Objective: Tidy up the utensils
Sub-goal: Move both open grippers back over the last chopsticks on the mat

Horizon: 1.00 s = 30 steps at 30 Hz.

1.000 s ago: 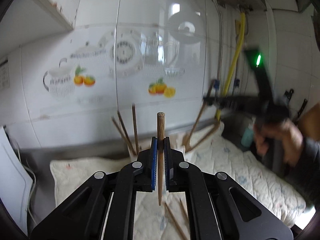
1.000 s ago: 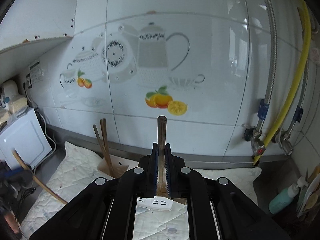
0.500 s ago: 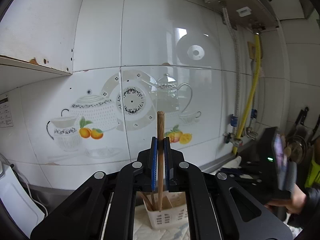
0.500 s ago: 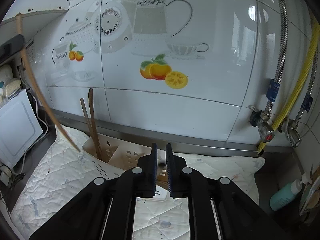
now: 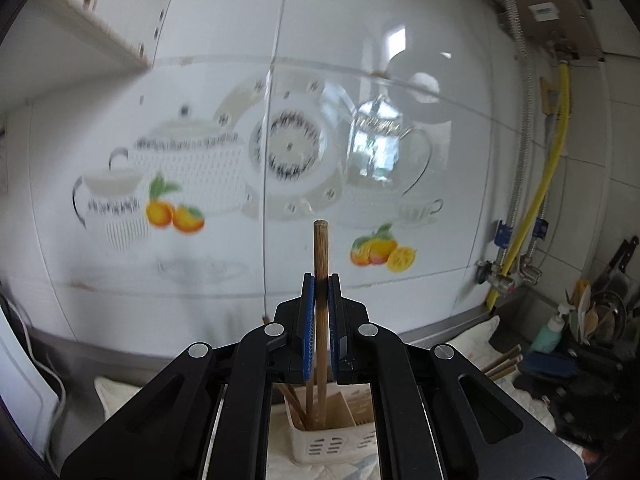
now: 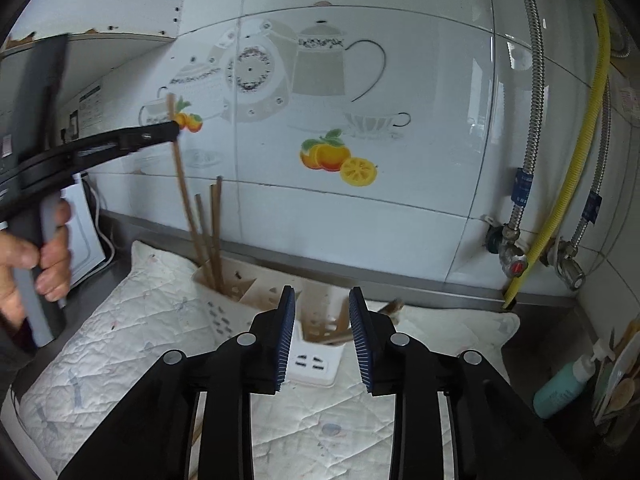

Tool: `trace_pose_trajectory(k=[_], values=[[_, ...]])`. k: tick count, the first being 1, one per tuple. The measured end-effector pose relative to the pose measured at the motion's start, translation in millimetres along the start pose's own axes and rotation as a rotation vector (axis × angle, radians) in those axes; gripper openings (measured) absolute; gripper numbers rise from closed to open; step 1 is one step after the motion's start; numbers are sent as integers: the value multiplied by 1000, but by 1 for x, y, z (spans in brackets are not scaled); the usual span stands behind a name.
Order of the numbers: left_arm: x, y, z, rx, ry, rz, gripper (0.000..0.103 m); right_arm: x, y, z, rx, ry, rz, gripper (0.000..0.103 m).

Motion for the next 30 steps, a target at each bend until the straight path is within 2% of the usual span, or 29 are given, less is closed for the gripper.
trace_pose_trajectory(k=[6,10,13,20,23,30], values=[[-11,-20,3,14,-23,52,5,11,-39,20,-35,51,32,28],[-9,-23,3,29,-33,54,7,16,-75,35,-65,81,70,28],[-2,-21,3,21,-26,47,8,21,-101,49,-44,71,90,28],[40,-26,8,7,-17,21,17,32,-166,88,-65,109,161,27],[60,-39,14,23,-20,29,18,35,-194,105,-122,142,201,23],[105,-84,35,36,28,40,32,33,-241,137,-243,174,284,15]])
Point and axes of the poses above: each gripper's, at about its wrist camera, not at the fingertips, and x roughly against the way its jaws point, z to its left, y to its top, the point moved 10 cm from there along -x, roughly the way its jaws point
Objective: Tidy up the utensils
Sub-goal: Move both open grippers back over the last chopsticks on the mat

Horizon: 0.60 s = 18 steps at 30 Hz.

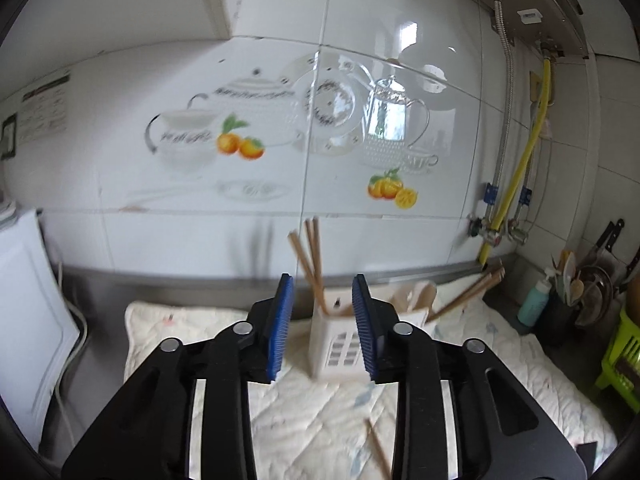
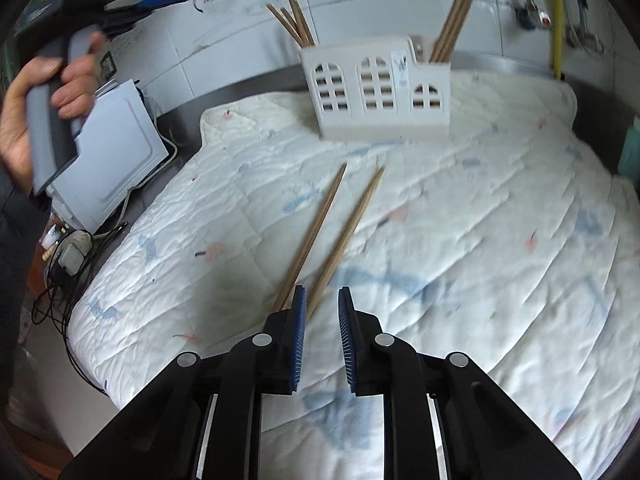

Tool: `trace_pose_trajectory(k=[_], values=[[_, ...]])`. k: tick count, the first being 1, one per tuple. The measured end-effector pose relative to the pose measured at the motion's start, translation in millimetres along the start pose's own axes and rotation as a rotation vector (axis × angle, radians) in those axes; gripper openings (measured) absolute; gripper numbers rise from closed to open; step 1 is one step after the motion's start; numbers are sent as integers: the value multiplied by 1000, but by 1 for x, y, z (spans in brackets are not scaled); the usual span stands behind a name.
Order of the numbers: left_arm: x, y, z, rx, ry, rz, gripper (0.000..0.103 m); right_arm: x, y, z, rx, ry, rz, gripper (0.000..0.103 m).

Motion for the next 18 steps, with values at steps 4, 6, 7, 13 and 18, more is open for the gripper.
trace_pose_trajectory(k=[4,6,7,13,18], values=[[20,-26,14,24,16,10,36,-10,-9,9,-47,0,11,14],[30,-43,23,43,30,22,39,-13,-9,10,-75,1,12,14],[34,-48,25,47,35,27,39,-15,-9,11,-79,-7,12,14],[56,-90,39,71,68,49,40,-25,-14,7,-126,-45,40,14],[67,-116,49,107,77,69,47,-30,-16,8,-146,-70,52,14]])
Point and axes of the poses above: each gripper's, at about its wrist camera, not at the fingertips, and x roughly against the way its jaws point, z to its left, y to its top, the point moved 10 cm from there along -x, roughly the way its jaws point
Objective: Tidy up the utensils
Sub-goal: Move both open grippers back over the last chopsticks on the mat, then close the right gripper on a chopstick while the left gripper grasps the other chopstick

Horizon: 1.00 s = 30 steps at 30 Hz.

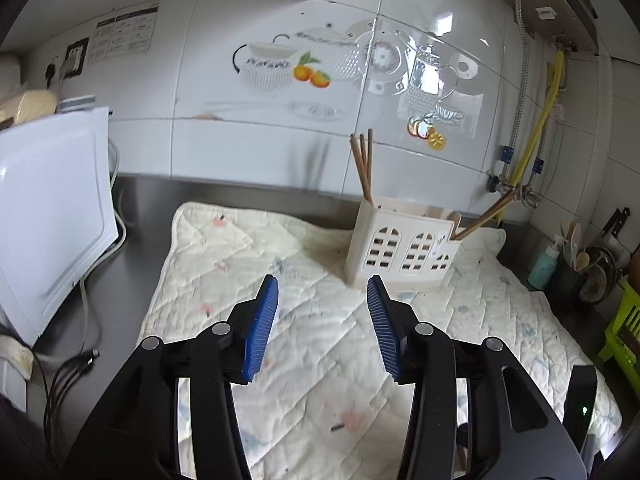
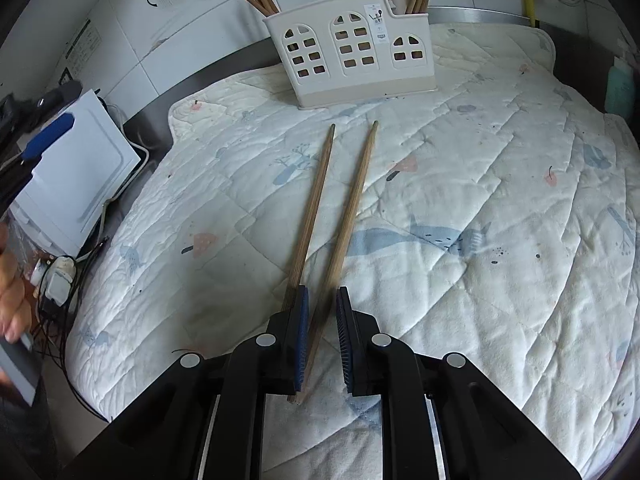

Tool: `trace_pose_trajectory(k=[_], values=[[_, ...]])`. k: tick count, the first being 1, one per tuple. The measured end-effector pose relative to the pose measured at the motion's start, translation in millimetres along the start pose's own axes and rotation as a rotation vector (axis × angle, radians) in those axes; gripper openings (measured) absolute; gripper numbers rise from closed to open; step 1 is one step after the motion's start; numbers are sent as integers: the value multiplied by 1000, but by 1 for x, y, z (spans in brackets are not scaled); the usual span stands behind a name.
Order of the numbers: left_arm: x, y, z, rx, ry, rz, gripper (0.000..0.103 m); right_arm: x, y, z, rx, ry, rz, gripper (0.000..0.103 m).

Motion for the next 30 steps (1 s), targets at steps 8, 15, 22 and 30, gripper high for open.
trace_pose_trajectory(k=[8,15,22,30], values=[[4,-25,10,12,18,33,47,-4,1,2,17,-78,-19,10],[7,-52,-8,-4,-15,86,47,4,-1,-7,13,-85,-49,7],[8,-95,-51,-37,-76,156,47,19,-2,-29,20,-102,-78,7],[-10,-149,-98,-17,-166,281,42,33,-10,-53,37,-97,-89,7]])
Point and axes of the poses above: each gripper's, at about its wrist camera, not at the fingertips, and x roughly against the way its jaws point, z to its left, y to its top, the point moved 10 cm from there along -x, roughly the way its jaws point
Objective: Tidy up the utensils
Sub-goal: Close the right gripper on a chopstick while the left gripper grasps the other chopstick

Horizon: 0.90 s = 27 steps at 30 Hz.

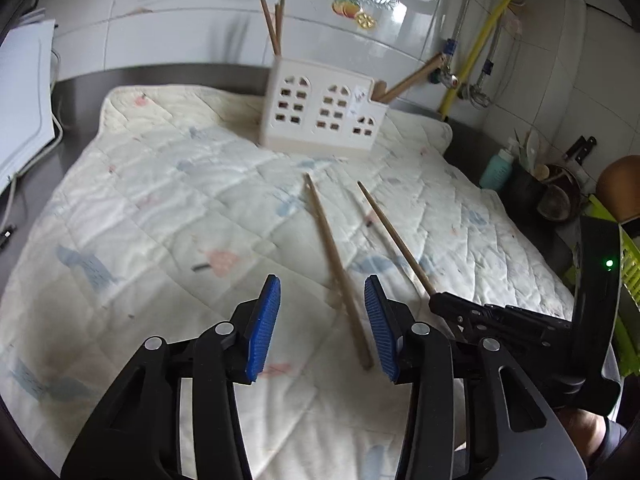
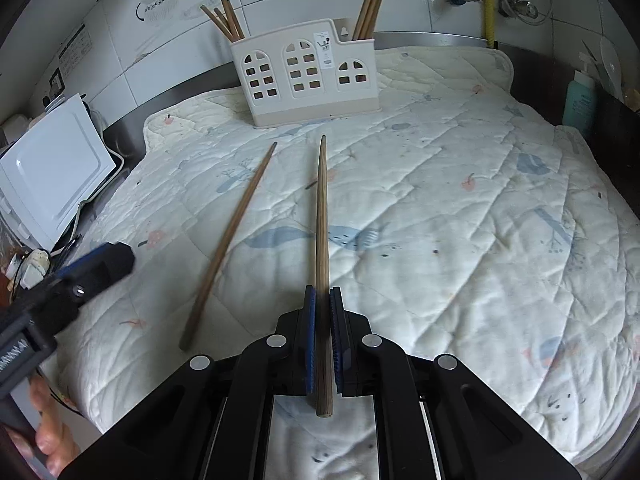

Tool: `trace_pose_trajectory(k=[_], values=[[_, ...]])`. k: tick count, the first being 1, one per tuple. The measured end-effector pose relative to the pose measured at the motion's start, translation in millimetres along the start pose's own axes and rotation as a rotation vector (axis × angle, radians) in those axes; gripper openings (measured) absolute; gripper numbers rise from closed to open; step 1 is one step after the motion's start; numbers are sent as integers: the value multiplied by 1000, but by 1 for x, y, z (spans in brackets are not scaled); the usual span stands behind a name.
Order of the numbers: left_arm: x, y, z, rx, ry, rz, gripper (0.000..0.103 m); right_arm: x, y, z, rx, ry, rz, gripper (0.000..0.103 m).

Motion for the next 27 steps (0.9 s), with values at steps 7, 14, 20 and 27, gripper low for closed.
trace_pose_trajectory(k=[7,14,20,27], values=[[-26,-17,-16,-2,-19,62,30,3,-6,-11,4,21,-2,7],[-46,-23,-20,-9,3,102,17,3,-8,-10,32,26,-9,7],[-54,-23,-20,-19,19,114,17,4,-8,-10,32,32,-14,7],[-59,-20,-20,-22,33,129,9,5,-8,-8,45,29,-22,7]])
Point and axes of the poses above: each gripper's, at about its wrist camera, not at the fingertips, and x roughly against the way its jaws point, z to its left, y to its top, the point moved 10 cm from there along -x, roughly the way its jaws point
